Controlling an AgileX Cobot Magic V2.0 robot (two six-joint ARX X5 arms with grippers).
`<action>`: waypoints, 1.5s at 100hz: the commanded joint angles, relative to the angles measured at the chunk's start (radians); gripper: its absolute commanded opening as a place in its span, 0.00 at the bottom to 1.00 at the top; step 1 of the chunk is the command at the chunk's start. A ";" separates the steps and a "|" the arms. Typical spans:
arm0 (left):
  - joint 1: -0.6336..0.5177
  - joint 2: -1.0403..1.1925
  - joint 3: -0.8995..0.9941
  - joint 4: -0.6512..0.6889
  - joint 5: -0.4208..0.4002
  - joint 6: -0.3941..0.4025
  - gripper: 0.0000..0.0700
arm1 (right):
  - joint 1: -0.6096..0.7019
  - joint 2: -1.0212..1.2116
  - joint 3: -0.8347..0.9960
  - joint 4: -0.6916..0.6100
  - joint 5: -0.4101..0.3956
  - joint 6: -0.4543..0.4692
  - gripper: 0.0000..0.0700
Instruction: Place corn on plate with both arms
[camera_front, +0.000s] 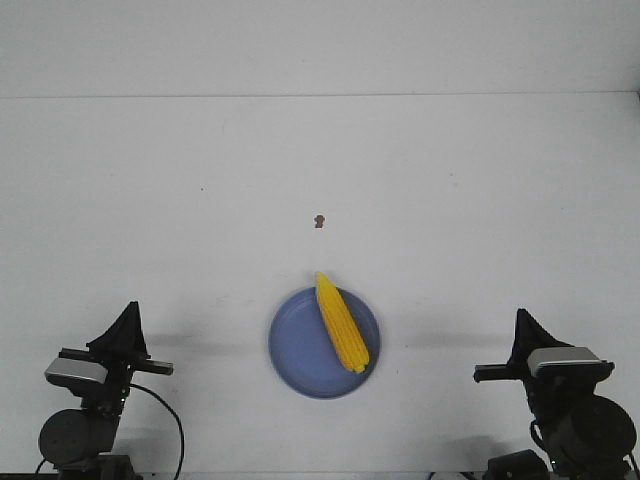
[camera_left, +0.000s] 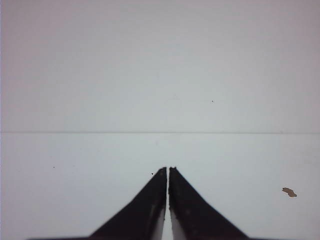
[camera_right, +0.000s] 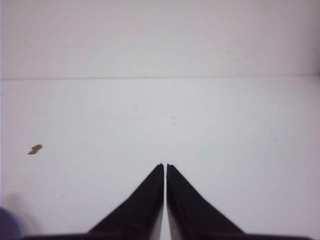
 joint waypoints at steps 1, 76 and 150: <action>0.003 -0.001 -0.020 0.010 -0.003 -0.006 0.02 | -0.029 -0.014 -0.010 0.060 -0.066 -0.070 0.02; 0.003 -0.001 -0.020 0.010 -0.003 -0.006 0.02 | -0.212 -0.200 -0.429 0.483 -0.134 -0.044 0.02; 0.003 -0.001 -0.020 0.010 -0.003 -0.006 0.02 | -0.212 -0.201 -0.575 0.659 -0.152 -0.017 0.02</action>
